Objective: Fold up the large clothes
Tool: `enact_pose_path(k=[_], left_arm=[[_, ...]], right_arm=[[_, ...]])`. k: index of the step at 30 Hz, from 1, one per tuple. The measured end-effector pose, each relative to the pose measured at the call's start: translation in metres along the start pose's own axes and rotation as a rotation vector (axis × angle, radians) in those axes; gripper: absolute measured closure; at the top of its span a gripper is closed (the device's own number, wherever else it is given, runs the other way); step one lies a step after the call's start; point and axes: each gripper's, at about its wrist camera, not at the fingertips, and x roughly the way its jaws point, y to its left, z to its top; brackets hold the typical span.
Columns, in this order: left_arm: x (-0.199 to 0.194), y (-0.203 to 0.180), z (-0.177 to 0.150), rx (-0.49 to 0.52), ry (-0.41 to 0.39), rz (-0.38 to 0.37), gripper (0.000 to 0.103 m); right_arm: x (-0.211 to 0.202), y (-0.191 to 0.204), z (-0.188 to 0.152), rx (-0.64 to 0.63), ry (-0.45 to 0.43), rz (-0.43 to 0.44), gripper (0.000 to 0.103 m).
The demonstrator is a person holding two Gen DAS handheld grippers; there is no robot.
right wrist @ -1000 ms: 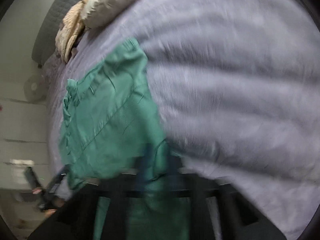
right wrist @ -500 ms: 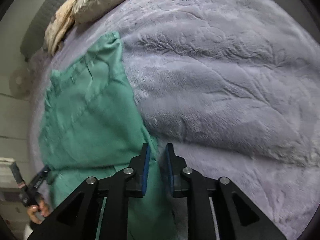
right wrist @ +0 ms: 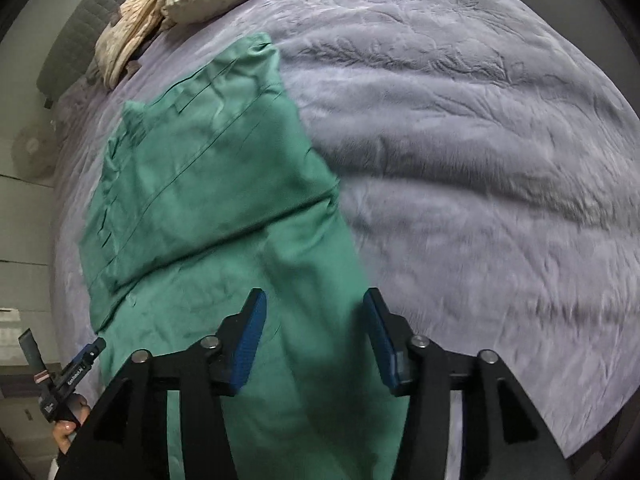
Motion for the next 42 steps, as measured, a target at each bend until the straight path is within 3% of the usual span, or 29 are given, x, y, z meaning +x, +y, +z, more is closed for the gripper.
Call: enact_pose_path(k=[8, 9, 11, 18, 22, 23, 27, 30, 36, 39, 42], left_arm=[[-0.018, 0.013, -0.019, -0.035, 0.034, -0.002, 0.031], [-0.02, 0.013, -0.021, -0.037, 0.036, -0.002, 0.017], [-0.03, 0.012, -0.026, -0.044, 0.02, 0.002, 0.007], [-0.041, 0.01, -0.033, -0.039, 0.039, -0.009, 0.007], [-0.046, 0.008, -0.039, -0.025, 0.05, -0.014, 0.007], [-0.046, 0.008, -0.04, -0.022, 0.056, -0.012, 0.0], [-0.048, 0.006, -0.045, -0.017, 0.077, -0.021, 0.0], [-0.049, 0.007, -0.048, -0.013, 0.089, -0.02, 0.0], [-0.05, 0.006, -0.054, 0.002, 0.116, -0.012, 0.0], [-0.052, 0.006, -0.055, 0.012, 0.117, -0.007, 0.0], [-0.053, 0.006, -0.056, 0.01, 0.123, -0.01, 0.0]], right_arm=[[-0.013, 0.021, -0.025, -0.022, 0.022, 0.012, 0.047], [-0.016, 0.025, -0.028, -0.032, 0.022, 0.009, 0.046], [-0.018, 0.03, -0.032, -0.041, 0.023, 0.012, 0.046], [-0.024, 0.048, -0.043, -0.06, 0.03, 0.027, 0.046], [-0.028, 0.057, -0.048, -0.074, 0.026, 0.04, 0.038], [-0.029, 0.06, -0.05, -0.081, 0.025, 0.042, 0.038], [-0.031, 0.069, -0.055, -0.092, 0.031, 0.052, 0.037], [-0.034, 0.075, -0.058, -0.099, 0.027, 0.067, 0.024], [-0.038, 0.085, -0.066, -0.117, 0.017, 0.084, 0.023], [-0.039, 0.089, -0.069, -0.13, 0.013, 0.079, 0.0], [-0.039, 0.094, -0.074, -0.14, 0.012, 0.091, 0.0]])
